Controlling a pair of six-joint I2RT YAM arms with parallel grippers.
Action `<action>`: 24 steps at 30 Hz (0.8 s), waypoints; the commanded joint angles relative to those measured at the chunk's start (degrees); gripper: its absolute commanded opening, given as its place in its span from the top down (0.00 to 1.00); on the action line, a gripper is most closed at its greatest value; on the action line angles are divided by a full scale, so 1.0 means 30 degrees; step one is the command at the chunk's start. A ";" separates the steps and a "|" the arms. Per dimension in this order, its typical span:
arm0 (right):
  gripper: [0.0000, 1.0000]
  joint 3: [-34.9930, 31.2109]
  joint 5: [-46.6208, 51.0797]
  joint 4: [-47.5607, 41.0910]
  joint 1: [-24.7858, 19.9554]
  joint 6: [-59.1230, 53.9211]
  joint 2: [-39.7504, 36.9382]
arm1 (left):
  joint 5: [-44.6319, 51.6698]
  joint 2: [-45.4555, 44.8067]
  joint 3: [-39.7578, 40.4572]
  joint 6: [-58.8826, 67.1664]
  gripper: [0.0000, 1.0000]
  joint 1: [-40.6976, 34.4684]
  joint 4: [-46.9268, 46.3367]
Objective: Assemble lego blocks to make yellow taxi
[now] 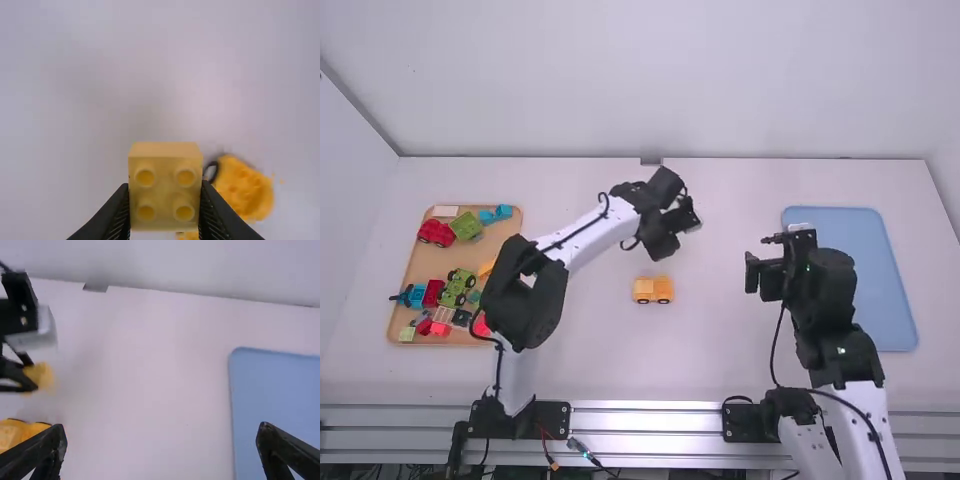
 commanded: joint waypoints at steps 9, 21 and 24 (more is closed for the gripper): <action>0.01 -0.1996 0.0459 -0.0925 -0.1413 0.1348 -0.5049 | 0.1049 -0.0867 -0.1821 0.3519 0.98 -0.3235 0.1960; 0.01 -0.2018 0.0313 -0.1661 -0.2397 0.1399 -0.6360 | 0.1013 0.0073 -0.3424 0.3665 0.98 -0.4539 0.4532; 0.01 -0.2018 0.0313 -0.1654 -0.2397 0.1399 -0.6353 | 0.1093 0.0561 -0.3432 0.3672 0.98 -0.4495 0.4699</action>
